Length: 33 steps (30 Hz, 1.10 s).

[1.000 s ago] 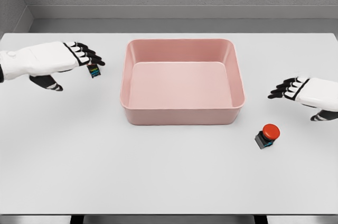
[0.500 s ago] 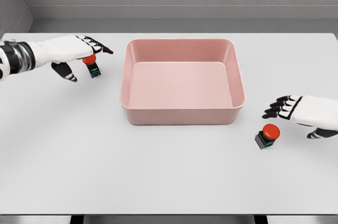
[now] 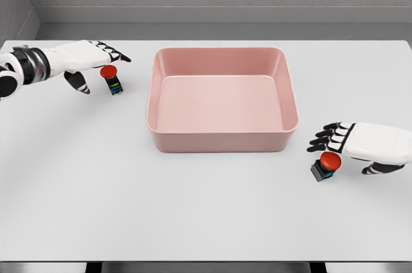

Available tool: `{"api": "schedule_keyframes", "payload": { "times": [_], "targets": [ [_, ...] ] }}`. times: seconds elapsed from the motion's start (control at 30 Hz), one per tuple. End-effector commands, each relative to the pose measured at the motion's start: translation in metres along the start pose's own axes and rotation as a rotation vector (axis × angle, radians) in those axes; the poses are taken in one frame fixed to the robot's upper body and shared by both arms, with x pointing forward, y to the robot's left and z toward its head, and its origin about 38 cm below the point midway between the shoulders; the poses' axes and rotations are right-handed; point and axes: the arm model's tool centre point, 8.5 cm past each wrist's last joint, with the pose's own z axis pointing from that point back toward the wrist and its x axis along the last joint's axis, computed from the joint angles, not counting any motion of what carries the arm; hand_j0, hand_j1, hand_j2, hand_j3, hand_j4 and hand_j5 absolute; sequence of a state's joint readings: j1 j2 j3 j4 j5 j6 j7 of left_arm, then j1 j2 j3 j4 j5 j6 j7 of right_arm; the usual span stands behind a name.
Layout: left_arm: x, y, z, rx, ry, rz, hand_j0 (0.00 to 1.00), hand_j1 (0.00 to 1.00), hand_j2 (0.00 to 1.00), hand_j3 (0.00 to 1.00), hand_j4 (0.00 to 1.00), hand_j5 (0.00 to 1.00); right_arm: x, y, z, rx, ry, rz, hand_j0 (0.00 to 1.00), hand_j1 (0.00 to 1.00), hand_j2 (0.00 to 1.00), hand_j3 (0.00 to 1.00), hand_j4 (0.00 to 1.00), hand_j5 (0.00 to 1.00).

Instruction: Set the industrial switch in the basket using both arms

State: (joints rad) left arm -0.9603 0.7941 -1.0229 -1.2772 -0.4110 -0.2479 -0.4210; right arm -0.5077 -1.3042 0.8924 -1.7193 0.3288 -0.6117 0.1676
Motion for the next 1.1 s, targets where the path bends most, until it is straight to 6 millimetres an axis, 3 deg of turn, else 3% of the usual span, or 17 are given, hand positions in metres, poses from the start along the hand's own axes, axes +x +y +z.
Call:
{"api": "schedule_keyframes", "payload": {
  "times": [0.0,0.13,0.43,0.53,0.9,1.07],
  "targets": [
    [0.0,-0.002,-0.005,-0.007,0.008,-0.003,0.97,0.97,0.97,0.97,0.97,0.97,0.002,-0.001,-0.003,-0.01,-0.01,-0.004,1.0,1.0,1.0,1.0,1.0,1.0],
    [0.004,-0.003,-0.023,-0.018,0.014,-0.01,0.93,0.93,0.93,0.93,0.93,0.93,0.009,-0.002,-0.011,-0.022,-0.037,-0.006,1.0,1.0,1.0,1.0,1.0,1.0],
    [0.008,-0.013,-0.028,-0.051,0.011,-0.042,0.8,0.8,0.8,0.8,0.8,0.8,0.011,0.003,-0.013,0.007,-0.045,-0.011,0.96,0.96,0.96,0.96,0.96,0.96],
    [0.009,-0.01,-0.032,-0.049,0.014,-0.047,0.8,0.8,0.8,0.8,0.8,0.8,0.011,0.004,-0.013,0.015,-0.046,-0.01,0.89,0.89,0.89,0.89,0.89,0.89],
    [0.008,-0.011,-0.036,-0.053,0.044,-0.045,0.79,0.79,0.79,0.79,0.79,0.79,0.016,0.004,-0.024,-0.003,-0.071,-0.012,0.88,0.88,0.88,0.88,0.88,0.88],
    [0.008,-0.011,-0.036,-0.055,0.047,-0.05,0.72,0.72,0.72,0.72,0.72,0.72,0.018,0.005,-0.027,0.013,-0.079,-0.012,0.82,0.82,0.82,0.82,0.82,0.82]
  ]
}}
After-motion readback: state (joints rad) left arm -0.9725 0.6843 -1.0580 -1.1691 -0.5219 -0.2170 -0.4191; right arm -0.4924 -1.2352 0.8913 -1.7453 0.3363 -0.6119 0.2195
